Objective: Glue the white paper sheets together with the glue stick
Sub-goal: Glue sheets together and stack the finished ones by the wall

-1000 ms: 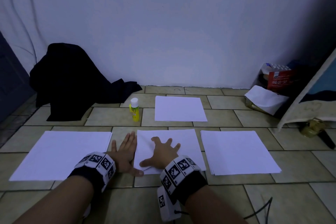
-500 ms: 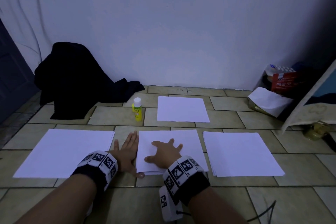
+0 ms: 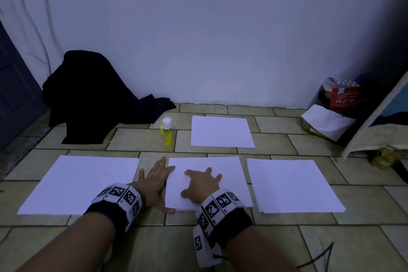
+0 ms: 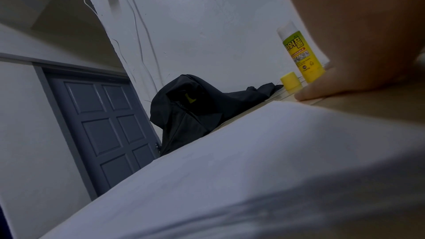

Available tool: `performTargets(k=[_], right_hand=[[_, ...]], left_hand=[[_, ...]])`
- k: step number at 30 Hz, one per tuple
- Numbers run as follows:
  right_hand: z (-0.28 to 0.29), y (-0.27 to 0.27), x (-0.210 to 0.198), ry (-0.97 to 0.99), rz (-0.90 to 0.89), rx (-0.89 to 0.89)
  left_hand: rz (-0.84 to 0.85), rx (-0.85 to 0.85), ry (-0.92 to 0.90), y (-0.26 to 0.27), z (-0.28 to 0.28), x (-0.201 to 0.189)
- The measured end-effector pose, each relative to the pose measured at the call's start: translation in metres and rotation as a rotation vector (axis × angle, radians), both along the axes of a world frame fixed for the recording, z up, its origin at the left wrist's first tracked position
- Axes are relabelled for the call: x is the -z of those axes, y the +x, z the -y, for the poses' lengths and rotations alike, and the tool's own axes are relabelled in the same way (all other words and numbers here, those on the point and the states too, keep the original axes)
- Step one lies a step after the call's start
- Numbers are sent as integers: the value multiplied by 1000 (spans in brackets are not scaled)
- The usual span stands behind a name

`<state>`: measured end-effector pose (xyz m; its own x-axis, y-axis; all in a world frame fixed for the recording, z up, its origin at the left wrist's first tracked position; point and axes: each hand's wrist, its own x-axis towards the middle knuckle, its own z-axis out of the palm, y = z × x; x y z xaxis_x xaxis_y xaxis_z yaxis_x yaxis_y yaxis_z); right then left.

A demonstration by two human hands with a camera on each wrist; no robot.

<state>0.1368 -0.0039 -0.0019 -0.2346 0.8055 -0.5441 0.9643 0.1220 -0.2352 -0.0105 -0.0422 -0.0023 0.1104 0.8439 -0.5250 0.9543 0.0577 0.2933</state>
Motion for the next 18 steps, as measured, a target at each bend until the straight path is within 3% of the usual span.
performTargets(k=[8,12,18], right_hand=[[0,-2,5,11,16,52],[1,-1,3,5,11,49],[1,-5,2,6,49,8]], left_hand=[[46,57,-125,-14,-9,-14],[-44,-21,-13,6,-8,-8],[-187,48,-35,16,-7,-5]])
